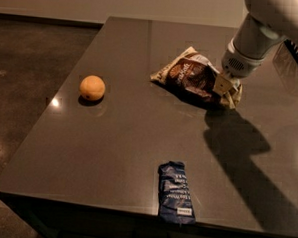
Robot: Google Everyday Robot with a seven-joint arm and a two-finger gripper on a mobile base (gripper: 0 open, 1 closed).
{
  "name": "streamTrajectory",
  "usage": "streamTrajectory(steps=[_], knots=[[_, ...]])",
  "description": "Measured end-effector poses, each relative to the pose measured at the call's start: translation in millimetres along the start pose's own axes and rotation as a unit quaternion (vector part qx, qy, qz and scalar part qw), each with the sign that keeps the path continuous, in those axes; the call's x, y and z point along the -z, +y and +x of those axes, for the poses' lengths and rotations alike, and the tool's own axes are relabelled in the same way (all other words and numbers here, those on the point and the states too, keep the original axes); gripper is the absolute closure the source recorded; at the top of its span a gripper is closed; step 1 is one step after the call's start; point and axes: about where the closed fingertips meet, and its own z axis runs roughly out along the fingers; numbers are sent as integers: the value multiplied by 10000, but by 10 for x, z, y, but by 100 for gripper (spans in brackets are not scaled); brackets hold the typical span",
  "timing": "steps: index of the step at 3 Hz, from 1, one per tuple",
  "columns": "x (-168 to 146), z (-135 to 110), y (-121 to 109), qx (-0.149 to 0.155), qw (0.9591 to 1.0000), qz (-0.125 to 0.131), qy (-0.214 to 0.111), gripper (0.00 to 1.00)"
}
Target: Move brown chip bag near rxbar blueberry
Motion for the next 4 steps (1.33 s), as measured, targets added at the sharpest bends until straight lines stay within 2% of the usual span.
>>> streamTrajectory(steps=[1, 2, 4], knots=[[286, 43, 242, 306, 9994, -4, -165, 100], [526, 169, 469, 483, 9985, -53, -257, 100], [730, 536, 1045, 761, 9952, -539, -298, 100]])
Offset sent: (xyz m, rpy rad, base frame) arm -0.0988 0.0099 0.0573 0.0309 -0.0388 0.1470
